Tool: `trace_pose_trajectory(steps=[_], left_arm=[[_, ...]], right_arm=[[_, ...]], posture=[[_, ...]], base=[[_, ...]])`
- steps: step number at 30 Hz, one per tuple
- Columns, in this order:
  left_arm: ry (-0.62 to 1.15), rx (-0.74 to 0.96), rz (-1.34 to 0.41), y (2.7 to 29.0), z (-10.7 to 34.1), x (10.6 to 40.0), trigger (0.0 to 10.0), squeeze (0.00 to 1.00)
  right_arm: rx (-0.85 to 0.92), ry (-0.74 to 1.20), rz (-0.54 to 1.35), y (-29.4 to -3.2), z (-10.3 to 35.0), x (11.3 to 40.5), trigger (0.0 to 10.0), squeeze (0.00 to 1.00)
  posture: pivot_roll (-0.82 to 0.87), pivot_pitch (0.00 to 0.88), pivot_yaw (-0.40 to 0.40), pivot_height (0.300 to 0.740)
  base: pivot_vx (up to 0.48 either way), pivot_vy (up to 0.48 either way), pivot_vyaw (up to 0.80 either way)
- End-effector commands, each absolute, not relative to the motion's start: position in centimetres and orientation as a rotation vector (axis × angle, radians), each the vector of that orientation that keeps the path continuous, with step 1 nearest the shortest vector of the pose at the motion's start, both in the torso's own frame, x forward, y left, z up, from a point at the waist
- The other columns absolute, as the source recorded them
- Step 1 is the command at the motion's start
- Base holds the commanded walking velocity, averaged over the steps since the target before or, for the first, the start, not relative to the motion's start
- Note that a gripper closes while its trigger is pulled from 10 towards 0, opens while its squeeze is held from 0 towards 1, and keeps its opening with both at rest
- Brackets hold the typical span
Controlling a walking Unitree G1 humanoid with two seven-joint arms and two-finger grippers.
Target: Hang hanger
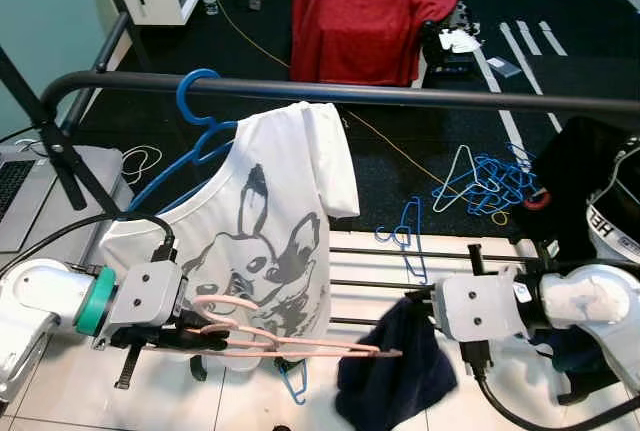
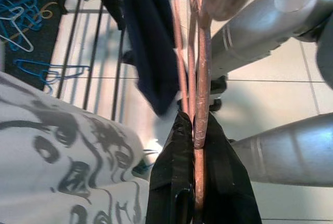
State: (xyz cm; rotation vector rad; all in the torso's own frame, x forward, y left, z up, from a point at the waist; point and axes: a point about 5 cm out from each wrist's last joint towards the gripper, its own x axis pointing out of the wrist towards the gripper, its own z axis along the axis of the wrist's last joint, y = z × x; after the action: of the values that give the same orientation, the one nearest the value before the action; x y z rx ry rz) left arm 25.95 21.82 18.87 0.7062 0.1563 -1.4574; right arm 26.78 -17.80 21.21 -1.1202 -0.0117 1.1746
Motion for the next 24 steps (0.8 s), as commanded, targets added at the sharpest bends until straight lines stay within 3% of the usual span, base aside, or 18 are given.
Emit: trace_pose_trajectory(steps=[1,9,11,15,21,24], left_arm=[[0.156,0.651,-1.485,20.9,18.2,25.6,10.0,0.0],[0.077,0.599,-1.402,18.8,17.3,26.6,10.0,0.0],[0.085,0.609,-1.396,19.1,17.3,26.6,10.0,0.0],[0.187,0.68,-1.396,22.4,18.2,26.0,10.0,0.0],[0.261,0.745,-1.419,24.2,18.7,25.0,10.0,0.0],[0.188,0.81,-1.285,24.4,19.2,26.5,10.0,0.0]], right_arm=[[-1.124,-0.085,1.17,-17.1,21.3,26.9,10.0,0.0],[-1.108,-0.164,1.165,-16.5,22.1,27.0,10.0,0.0],[-1.113,-0.155,1.167,-16.7,22.1,26.9,10.0,0.0],[-1.136,-0.107,1.17,-17.9,21.5,26.4,10.0,0.0],[-1.137,-0.106,1.19,-17.6,21.0,26.2,10.0,0.0],[-1.122,-0.122,1.226,-16.9,20.8,26.1,10.0,0.0]], posture=[[-0.22,0.199,0.119,0.74],[-0.24,0.201,0.114,0.74],[-0.24,0.201,0.114,0.74],[-0.23,0.2,0.121,0.74],[-0.21,0.196,0.119,0.74],[-0.21,0.19,0.115,0.74]], base=[[0.0,0.0,0.0],[0.0,0.0,0.0],[0.0,0.0,0.0],[0.0,0.0,0.0],[0.0,0.0,0.0],[0.0,0.0,0.0]])
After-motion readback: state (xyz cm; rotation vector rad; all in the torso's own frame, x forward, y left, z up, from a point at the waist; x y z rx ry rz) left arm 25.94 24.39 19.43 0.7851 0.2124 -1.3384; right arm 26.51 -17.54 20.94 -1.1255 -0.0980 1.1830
